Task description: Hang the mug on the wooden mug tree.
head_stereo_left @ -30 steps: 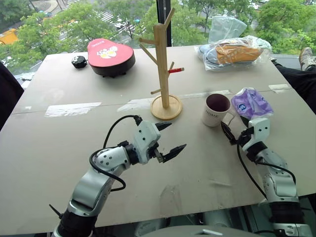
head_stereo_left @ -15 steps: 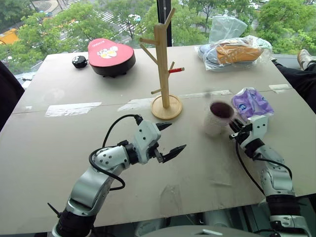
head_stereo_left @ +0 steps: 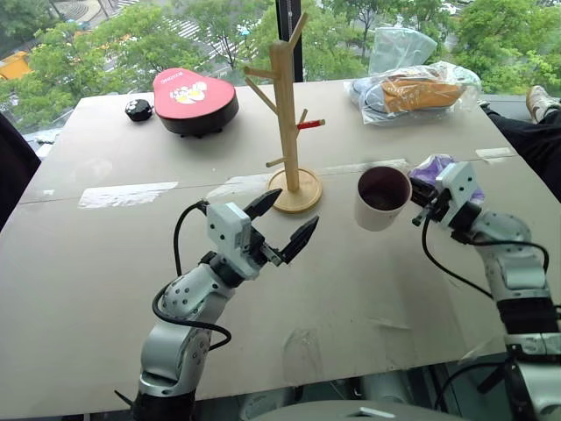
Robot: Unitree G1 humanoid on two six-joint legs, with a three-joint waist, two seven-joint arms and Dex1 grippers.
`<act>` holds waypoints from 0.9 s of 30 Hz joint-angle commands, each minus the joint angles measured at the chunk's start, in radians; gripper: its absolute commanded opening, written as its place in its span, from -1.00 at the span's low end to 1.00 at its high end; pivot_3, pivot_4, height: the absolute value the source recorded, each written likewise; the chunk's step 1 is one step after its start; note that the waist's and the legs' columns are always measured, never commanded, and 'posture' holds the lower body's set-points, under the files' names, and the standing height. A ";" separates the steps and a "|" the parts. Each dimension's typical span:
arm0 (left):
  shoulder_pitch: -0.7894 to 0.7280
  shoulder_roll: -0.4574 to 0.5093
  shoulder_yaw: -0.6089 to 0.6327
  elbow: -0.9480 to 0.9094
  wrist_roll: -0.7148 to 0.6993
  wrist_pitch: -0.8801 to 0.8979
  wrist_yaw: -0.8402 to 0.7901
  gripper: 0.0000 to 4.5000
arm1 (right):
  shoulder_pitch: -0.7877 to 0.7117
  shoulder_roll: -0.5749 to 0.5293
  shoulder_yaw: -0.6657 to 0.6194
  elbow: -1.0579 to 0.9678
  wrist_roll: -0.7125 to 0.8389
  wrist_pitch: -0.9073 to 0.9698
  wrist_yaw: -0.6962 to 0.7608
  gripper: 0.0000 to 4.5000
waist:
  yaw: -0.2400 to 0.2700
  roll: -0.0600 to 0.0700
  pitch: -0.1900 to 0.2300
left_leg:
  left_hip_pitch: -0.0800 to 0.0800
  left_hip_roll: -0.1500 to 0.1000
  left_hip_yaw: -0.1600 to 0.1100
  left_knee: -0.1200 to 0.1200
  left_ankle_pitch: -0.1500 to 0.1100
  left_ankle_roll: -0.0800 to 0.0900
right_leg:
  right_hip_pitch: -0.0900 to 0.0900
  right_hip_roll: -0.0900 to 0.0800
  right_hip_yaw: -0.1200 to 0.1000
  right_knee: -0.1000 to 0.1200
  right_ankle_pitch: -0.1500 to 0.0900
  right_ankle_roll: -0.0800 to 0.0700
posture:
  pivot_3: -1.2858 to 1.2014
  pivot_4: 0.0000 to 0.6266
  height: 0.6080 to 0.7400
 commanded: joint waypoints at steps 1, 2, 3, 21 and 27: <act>-0.006 -0.088 0.012 -0.040 0.000 -0.115 0.075 1.00 | -0.245 -0.076 0.078 0.086 -0.064 -0.104 0.188 -0.98 | -0.005 -0.001 0.003 | 0.000 0.000 0.001 0.001 0.000 0.000 | 0.000 0.000 0.001 0.000 0.000 0.000 | 0.03 -0.52 1.00; -0.002 -0.102 0.007 -0.041 -0.002 -0.125 0.082 1.00 | -0.312 -0.082 0.099 0.126 -0.075 -0.112 0.222 -0.98 | -0.007 -0.002 0.003 | 0.000 -0.001 0.002 0.001 0.000 0.000 | 0.000 -0.001 0.002 0.000 0.000 0.001 | 0.03 -0.52 1.00; 0.003 -0.111 -0.003 -0.044 -0.005 -0.132 0.081 1.00 | -0.370 -0.083 0.118 0.163 -0.087 -0.113 0.250 -0.98 | -0.008 -0.003 0.003 | 0.000 -0.001 0.002 0.002 0.000 0.000 | 0.000 -0.001 0.002 0.000 0.000 0.001 | 0.03 -0.52 1.00; 0.051 -0.110 -0.058 -0.057 0.041 -0.205 0.130 1.00 | -0.897 0.070 0.268 0.691 -0.303 -0.386 0.367 -0.98 | -0.021 -0.004 0.003 | -0.017 -0.001 -0.001 0.004 0.000 0.000 | -0.015 -0.002 -0.003 0.000 0.001 0.000 | 0.03 -0.52 1.00; 0.063 -0.114 -0.063 -0.044 0.050 -0.225 0.142 1.00 | -0.989 0.117 0.268 0.811 -0.356 -0.429 0.310 -0.98 | -0.023 -0.004 0.003 | -0.017 -0.001 -0.001 0.004 0.000 0.000 | -0.016 -0.002 -0.002 0.001 0.001 -0.001 | 0.03 -0.52 1.00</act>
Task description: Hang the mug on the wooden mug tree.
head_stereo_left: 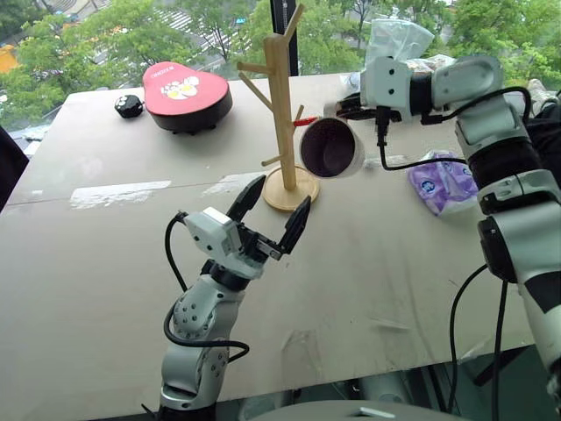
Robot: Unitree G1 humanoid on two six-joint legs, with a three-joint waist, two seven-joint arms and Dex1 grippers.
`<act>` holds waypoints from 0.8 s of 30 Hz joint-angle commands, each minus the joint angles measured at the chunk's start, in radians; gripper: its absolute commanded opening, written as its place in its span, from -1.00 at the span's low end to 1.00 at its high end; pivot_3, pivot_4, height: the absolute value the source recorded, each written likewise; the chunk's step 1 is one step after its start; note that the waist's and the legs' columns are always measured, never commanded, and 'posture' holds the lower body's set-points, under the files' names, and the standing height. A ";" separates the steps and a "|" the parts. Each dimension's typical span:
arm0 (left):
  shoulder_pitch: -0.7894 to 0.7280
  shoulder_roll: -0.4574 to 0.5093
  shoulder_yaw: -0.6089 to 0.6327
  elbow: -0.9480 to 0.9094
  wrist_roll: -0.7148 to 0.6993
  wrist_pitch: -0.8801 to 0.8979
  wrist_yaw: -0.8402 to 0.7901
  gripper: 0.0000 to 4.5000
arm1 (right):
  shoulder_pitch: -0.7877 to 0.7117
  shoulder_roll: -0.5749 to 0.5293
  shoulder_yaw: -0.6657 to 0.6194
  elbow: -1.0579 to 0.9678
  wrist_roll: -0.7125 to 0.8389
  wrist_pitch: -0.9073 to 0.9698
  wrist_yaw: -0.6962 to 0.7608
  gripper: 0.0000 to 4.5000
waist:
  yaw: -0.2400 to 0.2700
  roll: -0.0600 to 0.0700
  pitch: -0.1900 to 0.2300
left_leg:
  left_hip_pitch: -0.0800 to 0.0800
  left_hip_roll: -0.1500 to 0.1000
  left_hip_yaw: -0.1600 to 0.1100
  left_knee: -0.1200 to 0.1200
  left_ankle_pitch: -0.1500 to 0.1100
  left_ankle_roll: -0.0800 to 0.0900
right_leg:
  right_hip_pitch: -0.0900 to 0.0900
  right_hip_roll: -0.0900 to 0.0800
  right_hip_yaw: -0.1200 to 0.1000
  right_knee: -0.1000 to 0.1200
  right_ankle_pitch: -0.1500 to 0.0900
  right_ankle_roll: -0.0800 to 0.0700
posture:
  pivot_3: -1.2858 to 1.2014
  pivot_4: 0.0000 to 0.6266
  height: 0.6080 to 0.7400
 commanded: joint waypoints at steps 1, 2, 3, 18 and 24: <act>0.008 -0.005 -0.012 -0.029 0.009 -0.029 0.011 1.00 | -0.057 0.018 -0.018 0.017 -0.004 -0.032 -0.021 -0.98 | 0.000 0.000 0.000 | 0.000 0.000 0.000 0.000 0.000 0.000 | 0.000 0.000 0.000 0.000 0.000 0.000 | 0.03 -0.52 1.00; 0.011 -0.006 -0.016 -0.028 0.011 -0.031 0.013 1.00 | -0.065 0.026 -0.019 0.023 -0.003 -0.036 -0.021 -0.98 | 0.000 0.000 0.000 | 0.000 0.000 0.000 0.000 0.000 0.000 | 0.000 0.000 0.000 0.000 0.000 0.000 | 0.03 -0.52 1.00; 0.013 -0.007 -0.019 -0.027 0.013 -0.034 0.014 1.00 | -0.070 0.032 -0.020 0.026 -0.003 -0.043 -0.020 -0.98 | -0.001 0.000 0.000 | 0.000 0.000 0.000 0.000 0.000 0.000 | 0.000 0.000 0.000 0.000 0.000 0.000 | 0.03 -0.52 1.00; -0.008 0.000 -0.018 -0.003 0.008 -0.033 0.010 1.00 | -0.076 0.006 -0.031 0.059 -0.051 -0.041 -0.062 0.61 | 0.001 0.000 0.000 | 0.000 0.000 0.000 0.000 0.000 0.000 | 0.000 0.000 0.000 0.001 0.000 0.000 | 0.03 -0.52 1.00; -0.017 0.029 0.004 0.013 0.000 -0.024 -0.002 1.00 | -0.021 -0.046 -0.098 0.019 0.024 0.077 -0.042 0.98 | 0.000 0.000 0.000 | 0.000 -0.001 0.001 0.001 0.000 0.000 | 0.000 0.000 0.000 0.001 0.000 0.000 | 0.03 -0.52 1.00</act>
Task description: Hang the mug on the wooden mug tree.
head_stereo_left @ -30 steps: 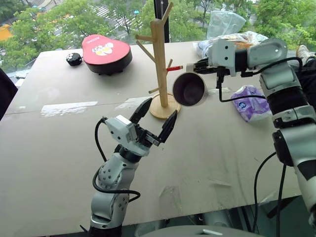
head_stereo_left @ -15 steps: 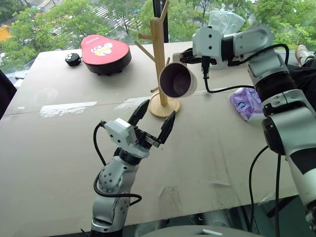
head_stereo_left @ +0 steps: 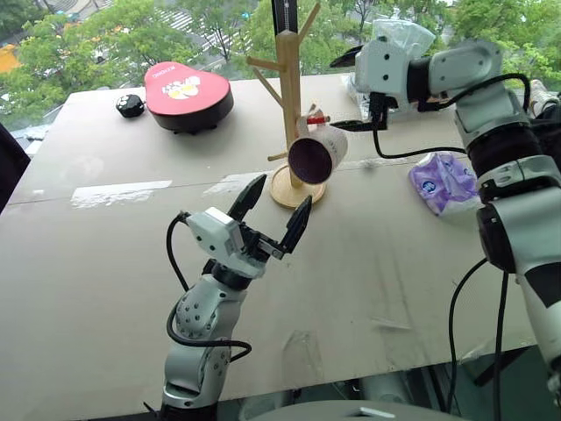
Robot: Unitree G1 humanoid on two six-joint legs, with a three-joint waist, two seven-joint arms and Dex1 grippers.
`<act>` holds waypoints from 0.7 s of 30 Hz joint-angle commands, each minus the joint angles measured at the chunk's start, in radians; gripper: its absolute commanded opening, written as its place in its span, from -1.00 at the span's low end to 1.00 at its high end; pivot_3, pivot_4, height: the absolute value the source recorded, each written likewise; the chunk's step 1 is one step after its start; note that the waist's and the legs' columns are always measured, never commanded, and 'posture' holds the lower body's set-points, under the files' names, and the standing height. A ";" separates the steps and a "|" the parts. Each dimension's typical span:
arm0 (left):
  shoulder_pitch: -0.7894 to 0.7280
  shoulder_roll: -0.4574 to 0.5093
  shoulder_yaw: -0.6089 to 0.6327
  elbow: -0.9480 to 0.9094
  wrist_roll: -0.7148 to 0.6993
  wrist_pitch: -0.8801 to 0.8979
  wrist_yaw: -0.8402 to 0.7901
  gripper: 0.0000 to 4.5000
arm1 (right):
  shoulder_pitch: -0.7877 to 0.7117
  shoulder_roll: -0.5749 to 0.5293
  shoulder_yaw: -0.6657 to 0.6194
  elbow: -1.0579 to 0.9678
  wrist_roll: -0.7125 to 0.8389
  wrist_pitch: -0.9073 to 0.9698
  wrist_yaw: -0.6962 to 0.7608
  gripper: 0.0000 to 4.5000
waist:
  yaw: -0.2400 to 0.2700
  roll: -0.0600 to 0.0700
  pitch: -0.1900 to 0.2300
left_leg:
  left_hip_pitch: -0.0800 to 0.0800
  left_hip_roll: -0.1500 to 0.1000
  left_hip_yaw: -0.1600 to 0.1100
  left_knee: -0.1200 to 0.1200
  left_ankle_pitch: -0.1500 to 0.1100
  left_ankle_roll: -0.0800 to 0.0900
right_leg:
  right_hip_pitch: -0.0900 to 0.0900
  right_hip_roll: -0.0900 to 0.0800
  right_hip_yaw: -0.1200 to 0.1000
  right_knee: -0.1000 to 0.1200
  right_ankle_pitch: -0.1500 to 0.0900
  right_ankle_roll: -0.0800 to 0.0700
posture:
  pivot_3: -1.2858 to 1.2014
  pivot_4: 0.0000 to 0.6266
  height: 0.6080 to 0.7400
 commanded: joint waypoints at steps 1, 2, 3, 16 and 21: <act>-0.010 0.015 0.015 -0.010 -0.015 -0.009 -0.011 1.00 | 0.020 -0.025 -0.069 -0.053 0.065 0.079 0.004 0.98 | 0.000 0.000 0.000 | 0.000 0.000 0.000 0.000 0.000 0.000 | 0.000 0.000 0.000 0.000 0.000 0.000 | 0.03 -0.52 1.00; -0.004 0.027 0.018 -0.004 -0.017 0.000 -0.018 1.00 | 0.061 -0.041 -0.089 -0.083 0.091 0.118 0.021 0.98 | 0.000 0.000 0.000 | 0.000 0.000 0.000 0.000 0.000 0.000 | 0.000 0.000 0.000 0.000 0.000 0.000 | 0.03 -0.52 1.00; 0.006 0.039 0.019 0.002 -0.020 0.008 -0.027 1.00 | 0.108 -0.055 -0.109 -0.122 0.123 0.165 0.041 0.98 | 0.000 0.000 0.000 | 0.000 0.000 0.000 0.000 0.000 0.000 | 0.000 0.000 0.000 0.001 0.000 0.000 | 0.03 -0.52 1.00; 0.216 0.203 0.016 0.024 0.041 0.160 -0.059 1.00 | 1.233 0.020 -0.320 -1.173 0.538 0.816 -0.212 0.98 | 0.020 0.000 -0.002 | -0.001 0.000 -0.001 0.001 0.000 0.000 | 0.000 -0.001 0.000 0.001 0.000 0.000 | 0.03 -0.52 1.00; 0.293 0.226 0.017 0.056 0.087 0.129 -0.070 1.00 | 1.466 0.089 -0.306 -1.198 0.479 0.627 -0.267 0.98 | 0.023 0.000 -0.003 | 0.003 0.000 0.002 0.003 0.000 0.000 | 0.002 0.001 0.004 0.002 0.003 0.001 | 0.03 -0.52 1.00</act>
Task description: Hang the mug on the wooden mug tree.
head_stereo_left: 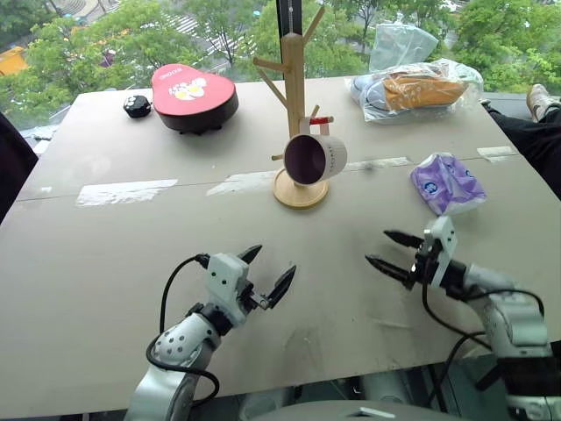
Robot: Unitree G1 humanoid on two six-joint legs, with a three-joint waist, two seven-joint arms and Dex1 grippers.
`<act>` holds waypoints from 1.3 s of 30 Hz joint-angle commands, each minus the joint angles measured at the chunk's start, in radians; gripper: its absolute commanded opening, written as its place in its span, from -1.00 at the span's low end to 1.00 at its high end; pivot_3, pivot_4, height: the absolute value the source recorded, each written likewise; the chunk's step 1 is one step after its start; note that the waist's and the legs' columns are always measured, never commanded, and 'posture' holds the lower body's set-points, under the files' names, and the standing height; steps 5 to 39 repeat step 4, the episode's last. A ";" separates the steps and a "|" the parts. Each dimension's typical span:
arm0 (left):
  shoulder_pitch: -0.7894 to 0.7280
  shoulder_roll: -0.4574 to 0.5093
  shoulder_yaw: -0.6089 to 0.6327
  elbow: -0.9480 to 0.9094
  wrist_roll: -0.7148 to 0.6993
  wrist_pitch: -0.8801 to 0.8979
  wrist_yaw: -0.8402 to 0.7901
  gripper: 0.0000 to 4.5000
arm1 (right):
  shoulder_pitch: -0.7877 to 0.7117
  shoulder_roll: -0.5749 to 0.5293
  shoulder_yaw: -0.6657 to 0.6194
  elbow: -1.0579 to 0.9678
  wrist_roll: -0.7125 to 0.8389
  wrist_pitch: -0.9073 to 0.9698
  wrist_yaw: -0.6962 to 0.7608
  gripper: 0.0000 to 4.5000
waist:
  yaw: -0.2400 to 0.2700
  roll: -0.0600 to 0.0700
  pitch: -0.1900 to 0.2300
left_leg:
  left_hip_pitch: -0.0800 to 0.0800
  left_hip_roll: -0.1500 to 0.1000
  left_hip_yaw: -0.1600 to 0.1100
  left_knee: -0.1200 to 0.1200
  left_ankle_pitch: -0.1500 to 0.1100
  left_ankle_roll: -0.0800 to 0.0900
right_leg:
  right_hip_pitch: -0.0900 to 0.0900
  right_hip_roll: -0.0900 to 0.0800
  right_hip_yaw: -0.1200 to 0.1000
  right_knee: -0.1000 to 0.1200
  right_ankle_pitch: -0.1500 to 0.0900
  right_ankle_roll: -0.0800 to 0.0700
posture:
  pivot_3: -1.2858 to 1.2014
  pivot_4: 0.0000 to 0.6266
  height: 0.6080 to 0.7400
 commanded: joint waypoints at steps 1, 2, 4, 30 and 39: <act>0.044 0.019 0.000 0.008 0.034 -0.050 -0.021 1.00 | 0.066 0.021 -0.015 -0.028 -0.039 -0.164 -0.042 0.98 | 0.000 -0.001 -0.001 | 0.001 0.000 0.001 0.000 0.000 0.000 | 0.001 0.000 0.001 0.000 0.001 0.000 | 0.03 -0.52 1.00; 0.056 0.024 0.000 0.019 0.045 -0.066 -0.028 1.00 | 0.086 0.025 -0.014 -0.017 -0.052 -0.207 -0.046 0.98 | 0.002 0.000 0.000 | 0.003 0.000 0.000 0.000 0.000 0.000 | 0.003 0.001 0.000 0.000 0.001 0.000 | 0.03 -0.52 1.00; 0.067 0.030 0.003 0.046 0.053 -0.074 -0.034 1.00 | 0.116 0.039 -0.013 -0.009 -0.058 -0.267 -0.057 0.98 | 0.002 0.000 0.000 | 0.008 0.000 0.000 0.000 0.000 0.000 | 0.008 0.001 -0.001 -0.001 0.001 0.000 | 0.03 -0.52 1.00; 0.067 0.030 0.003 0.046 0.053 -0.074 -0.034 1.00 | 0.116 0.039 -0.013 -0.009 -0.058 -0.267 -0.057 0.98 | 0.002 0.000 0.000 | 0.008 0.000 0.000 0.000 0.000 0.000 | 0.008 0.001 -0.001 -0.001 0.001 0.000 | 0.03 -0.52 1.00; 0.067 0.030 0.003 0.046 0.053 -0.074 -0.034 1.00 | 0.116 0.039 -0.013 -0.009 -0.058 -0.267 -0.057 0.98 | 0.002 0.000 0.000 | 0.008 0.000 0.000 0.000 0.000 0.000 | 0.008 0.001 -0.001 -0.001 0.001 0.000 | 0.03 -0.52 1.00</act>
